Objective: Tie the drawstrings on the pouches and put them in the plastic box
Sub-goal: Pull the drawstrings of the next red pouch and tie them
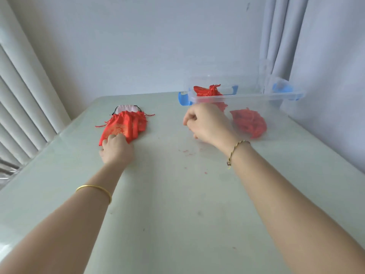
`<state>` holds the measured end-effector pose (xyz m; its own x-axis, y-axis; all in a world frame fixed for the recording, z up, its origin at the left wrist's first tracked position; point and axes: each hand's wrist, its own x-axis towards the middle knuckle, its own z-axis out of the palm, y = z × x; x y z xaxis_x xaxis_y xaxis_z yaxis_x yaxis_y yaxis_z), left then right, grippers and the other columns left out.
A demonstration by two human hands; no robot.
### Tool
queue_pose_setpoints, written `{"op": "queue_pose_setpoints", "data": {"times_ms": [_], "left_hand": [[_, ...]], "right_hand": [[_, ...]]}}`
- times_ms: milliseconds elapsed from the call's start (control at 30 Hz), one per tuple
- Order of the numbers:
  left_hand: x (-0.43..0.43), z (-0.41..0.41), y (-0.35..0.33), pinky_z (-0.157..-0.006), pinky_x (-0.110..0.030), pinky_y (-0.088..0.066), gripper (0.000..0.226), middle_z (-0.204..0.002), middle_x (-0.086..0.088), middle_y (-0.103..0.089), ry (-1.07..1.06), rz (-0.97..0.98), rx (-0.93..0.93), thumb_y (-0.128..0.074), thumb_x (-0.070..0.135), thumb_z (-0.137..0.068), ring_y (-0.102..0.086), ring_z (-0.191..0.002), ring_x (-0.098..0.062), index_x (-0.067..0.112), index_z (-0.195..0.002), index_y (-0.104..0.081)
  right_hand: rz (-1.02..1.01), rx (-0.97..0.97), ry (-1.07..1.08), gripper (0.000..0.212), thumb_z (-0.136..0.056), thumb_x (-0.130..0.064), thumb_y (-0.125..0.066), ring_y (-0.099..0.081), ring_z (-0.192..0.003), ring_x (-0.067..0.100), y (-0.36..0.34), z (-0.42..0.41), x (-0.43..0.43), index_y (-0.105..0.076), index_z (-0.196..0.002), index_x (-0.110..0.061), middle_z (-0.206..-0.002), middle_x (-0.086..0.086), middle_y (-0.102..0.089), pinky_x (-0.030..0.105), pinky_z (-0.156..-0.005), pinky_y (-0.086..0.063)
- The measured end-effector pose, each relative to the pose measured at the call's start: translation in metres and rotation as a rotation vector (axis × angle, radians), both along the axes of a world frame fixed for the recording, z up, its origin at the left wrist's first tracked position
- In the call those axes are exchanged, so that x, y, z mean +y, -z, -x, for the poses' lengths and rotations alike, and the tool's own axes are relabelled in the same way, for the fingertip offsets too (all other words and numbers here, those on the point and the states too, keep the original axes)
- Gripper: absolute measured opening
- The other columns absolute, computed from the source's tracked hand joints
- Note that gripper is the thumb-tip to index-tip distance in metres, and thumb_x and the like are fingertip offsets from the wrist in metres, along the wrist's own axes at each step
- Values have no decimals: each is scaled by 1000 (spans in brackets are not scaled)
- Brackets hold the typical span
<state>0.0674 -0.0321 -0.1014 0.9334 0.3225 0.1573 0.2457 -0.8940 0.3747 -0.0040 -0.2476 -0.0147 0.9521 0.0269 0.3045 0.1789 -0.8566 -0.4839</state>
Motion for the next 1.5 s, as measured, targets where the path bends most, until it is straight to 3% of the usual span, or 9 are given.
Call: {"op": "queue_pose_setpoints", "data": {"times_ms": [267, 533, 633, 733, 867, 1033, 1200, 1333, 1500], "left_hand": [[8, 2, -13, -79, -31, -32, 10, -100, -8, -65, 219, -199, -29, -56, 17, -85, -55, -103, -30, 16, -88, -65], [-57, 82, -44, -60, -14, -45, 16, -78, -2, -66, 934, 205, 514, -63, 21, -84, -57, -65, -8, 6, -88, -69], [-65, 75, -43, -54, -16, -46, 13, -76, -3, -62, 791, 449, 294, -64, 18, -84, -55, -61, -8, 6, -89, -65], [-67, 51, -28, -72, -26, -44, 32, -99, -5, -56, 596, 233, -5, -68, 27, -81, -56, -87, -17, 12, -108, -61], [-74, 33, -4, -97, -37, -33, 39, -116, -11, -52, 568, 3, 58, -61, 43, -83, -40, -117, -29, 19, -113, -60], [-83, 33, -11, -88, -40, -43, 13, -91, -1, -56, 669, 152, -52, -64, 24, -82, -53, -98, -28, 23, -86, -51], [-83, 48, -42, -63, -10, -33, 12, -75, 10, -46, 832, 352, -284, -59, 10, -87, -43, -71, -11, 14, -90, -47], [-81, 51, -48, -62, -11, -34, 10, -74, 10, -45, 850, 423, -353, -57, 11, -89, -40, -67, -4, 13, -91, -47], [-79, 49, -51, -59, -20, -32, 10, -70, 10, -41, 786, 434, -408, -53, 16, -92, -38, -62, -7, 13, -93, -44]], "right_hand": [[-72, 107, -13, 25, -82, -8, -43, -66, -84, 28, 39, -5, 8, -65, -85, -19, -89, 0, -65, 39, -81, -53], [-150, 213, -6, 23, -78, -5, -42, -69, -68, 26, 55, -7, -5, -64, -81, -9, -81, 10, -71, 32, -61, -53], [-159, 272, -13, 26, -79, 0, -38, -70, -68, 28, 58, -3, -14, -63, -86, -4, -83, 14, -70, 32, -53, -50], [-196, 292, -12, 26, -84, 1, -36, -66, -61, 19, 57, -3, -26, -59, -88, -9, -86, 12, -66, 26, -47, -48], [-202, 313, -45, 23, -87, 1, -41, -65, -61, 14, 53, -5, -35, -58, -96, -12, -97, 12, -65, 22, -45, -50], [-176, 285, -49, 19, -91, -9, -44, -66, -84, 30, 46, -7, -45, -62, -96, -5, -95, 10, -65, 36, -64, -54], [-443, 346, -74, 40, -98, -40, -34, -57, -89, 14, 37, -3, -54, -64, -101, -14, -88, -4, -63, 37, -82, -48], [-728, 465, -164, 36, -99, -38, -35, -56, -84, 19, 33, 1, -60, -62, -88, -16, -79, 1, -64, 39, -83, -45], [-765, 566, -262, 29, -99, -28, -40, -63, -77, 19, 29, 4, -70, -59, -84, -12, -73, 6, -58, 40, -84, -51]]}}
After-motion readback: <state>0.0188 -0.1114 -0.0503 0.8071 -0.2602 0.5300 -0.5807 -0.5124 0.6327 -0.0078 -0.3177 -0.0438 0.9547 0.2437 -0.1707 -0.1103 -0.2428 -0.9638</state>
